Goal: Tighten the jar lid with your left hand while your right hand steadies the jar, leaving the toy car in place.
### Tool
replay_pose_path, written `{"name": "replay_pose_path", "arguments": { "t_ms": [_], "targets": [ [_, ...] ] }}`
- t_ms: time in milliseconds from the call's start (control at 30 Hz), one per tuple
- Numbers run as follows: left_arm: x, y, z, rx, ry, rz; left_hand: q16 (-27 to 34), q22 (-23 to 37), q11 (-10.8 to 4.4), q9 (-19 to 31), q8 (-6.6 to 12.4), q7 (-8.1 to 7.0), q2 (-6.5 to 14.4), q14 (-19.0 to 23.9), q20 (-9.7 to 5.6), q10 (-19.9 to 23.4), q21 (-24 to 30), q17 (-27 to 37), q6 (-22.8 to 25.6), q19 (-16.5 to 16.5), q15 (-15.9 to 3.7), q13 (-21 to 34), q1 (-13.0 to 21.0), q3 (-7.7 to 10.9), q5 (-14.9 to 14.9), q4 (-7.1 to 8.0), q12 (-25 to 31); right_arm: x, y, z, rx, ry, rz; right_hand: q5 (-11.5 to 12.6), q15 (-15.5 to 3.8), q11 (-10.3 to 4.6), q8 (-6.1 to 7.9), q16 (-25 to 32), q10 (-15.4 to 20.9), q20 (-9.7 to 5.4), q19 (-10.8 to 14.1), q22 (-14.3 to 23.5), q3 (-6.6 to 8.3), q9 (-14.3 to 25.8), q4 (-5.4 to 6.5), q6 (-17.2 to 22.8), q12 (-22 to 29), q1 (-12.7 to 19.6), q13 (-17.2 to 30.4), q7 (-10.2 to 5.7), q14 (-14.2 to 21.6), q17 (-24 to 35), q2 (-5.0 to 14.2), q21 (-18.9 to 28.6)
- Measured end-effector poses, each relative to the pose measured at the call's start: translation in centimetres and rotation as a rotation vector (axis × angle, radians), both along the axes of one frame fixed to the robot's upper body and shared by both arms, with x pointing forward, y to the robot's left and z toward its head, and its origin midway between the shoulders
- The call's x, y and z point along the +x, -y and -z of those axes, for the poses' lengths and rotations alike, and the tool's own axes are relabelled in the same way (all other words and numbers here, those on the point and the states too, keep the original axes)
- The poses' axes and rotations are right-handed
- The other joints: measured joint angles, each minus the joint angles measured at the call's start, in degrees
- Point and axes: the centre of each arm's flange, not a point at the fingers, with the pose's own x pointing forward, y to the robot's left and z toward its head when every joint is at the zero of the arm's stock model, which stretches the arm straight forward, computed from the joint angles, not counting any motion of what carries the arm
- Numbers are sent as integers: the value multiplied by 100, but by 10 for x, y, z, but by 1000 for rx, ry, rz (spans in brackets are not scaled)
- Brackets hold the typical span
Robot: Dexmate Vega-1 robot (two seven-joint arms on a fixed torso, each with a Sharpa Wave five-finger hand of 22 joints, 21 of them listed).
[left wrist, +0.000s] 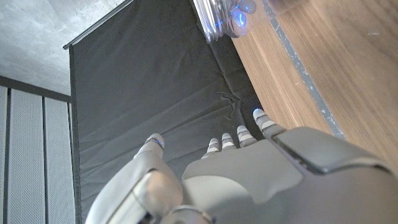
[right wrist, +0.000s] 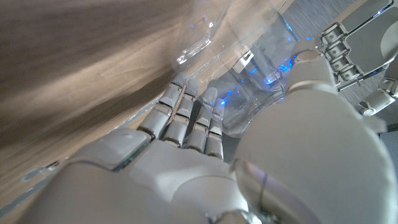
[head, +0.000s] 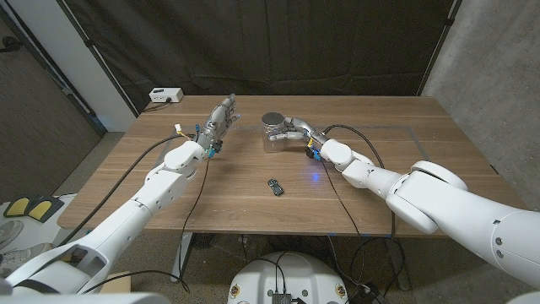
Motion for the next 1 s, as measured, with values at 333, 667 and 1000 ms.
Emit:
{"name": "replay_pose_path", "arguments": {
  "t_ms": [333,667,1000],
  "targets": [
    [-14,-4,-39,255,43,-84,253,103,140,75,238,48,-202,1576,564,1217,253,101,1149,996,-18,112,870,226,-136,-866,436,1,0,3,19,-5,18,-91,83,-22,-1,72,146,-43,258,86,1,-3,-1,347,61,203,65,19,301,0,-204,246],
    [-39,5,-108,664,145,-204,486,110,70,104,379,24,-297,2406,492,2086,487,206,1970,1702,-299,299,1805,392,-136,-1072,731,-2,-1,15,26,39,51,-133,79,7,-1,73,177,-43,259,84,2,-3,-2,351,98,265,64,19,305,1,-266,268],
    [-61,26,-161,1033,231,-357,677,133,67,131,313,-217,-501,2723,304,2192,770,432,2116,2432,-373,491,2248,306,-136,-1031,877,-7,2,26,45,74,65,-177,57,8,21,75,176,-63,278,76,8,-2,-7,390,98,285,63,18,327,2,-285,308]
  ]
}}
